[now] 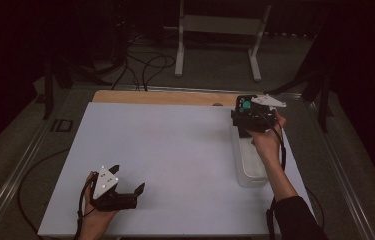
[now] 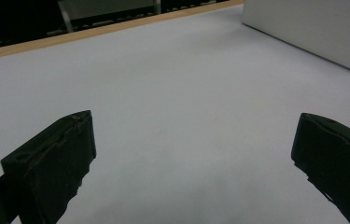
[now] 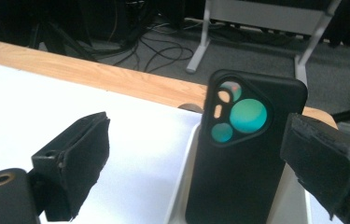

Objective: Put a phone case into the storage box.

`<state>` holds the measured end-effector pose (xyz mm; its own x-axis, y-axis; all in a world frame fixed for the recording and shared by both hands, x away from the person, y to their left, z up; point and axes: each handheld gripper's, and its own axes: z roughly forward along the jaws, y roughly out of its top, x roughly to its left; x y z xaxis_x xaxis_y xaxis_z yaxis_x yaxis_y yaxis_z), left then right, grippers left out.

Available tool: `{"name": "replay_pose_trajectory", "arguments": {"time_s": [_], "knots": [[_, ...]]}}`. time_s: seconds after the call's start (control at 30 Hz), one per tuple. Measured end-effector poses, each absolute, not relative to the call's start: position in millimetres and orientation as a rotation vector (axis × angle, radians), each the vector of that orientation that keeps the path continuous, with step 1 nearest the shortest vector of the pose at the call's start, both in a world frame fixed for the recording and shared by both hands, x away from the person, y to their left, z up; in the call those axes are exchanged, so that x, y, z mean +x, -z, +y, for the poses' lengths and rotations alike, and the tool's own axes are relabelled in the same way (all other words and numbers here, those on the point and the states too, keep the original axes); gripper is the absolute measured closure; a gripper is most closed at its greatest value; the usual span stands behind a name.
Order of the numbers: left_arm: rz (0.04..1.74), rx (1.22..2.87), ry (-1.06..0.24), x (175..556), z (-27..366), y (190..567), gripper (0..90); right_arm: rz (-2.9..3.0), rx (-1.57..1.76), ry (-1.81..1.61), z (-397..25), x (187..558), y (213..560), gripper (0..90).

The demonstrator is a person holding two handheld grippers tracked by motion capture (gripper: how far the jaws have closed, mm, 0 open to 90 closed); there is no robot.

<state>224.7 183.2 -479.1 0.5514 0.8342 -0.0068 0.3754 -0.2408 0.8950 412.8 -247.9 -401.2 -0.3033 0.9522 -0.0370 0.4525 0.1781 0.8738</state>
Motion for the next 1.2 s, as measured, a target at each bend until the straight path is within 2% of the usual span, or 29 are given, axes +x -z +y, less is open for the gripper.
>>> {"name": "replay_pose_trajectory", "arguments": {"time_s": [0.43, 0.5, 1.2], "knots": [[0.999, 1.802, -0.616, 224.5, 189.2, 472.2, 0.3, 1.866, 1.195, -1.086, -245.7, 367.7, 394.0, 8.0], [1.0, 1.782, -0.604, 224.5, 192.3, 468.9, 0.2, 1.867, 1.185, -1.115, -245.9, 353.4, 397.1, 8.0], [1.001, 1.743, -0.647, 225.0, 207.7, 453.4, 0.2, 1.862, 1.155, -1.227, -258.3, 296.3, 425.2, 8.1]]}}
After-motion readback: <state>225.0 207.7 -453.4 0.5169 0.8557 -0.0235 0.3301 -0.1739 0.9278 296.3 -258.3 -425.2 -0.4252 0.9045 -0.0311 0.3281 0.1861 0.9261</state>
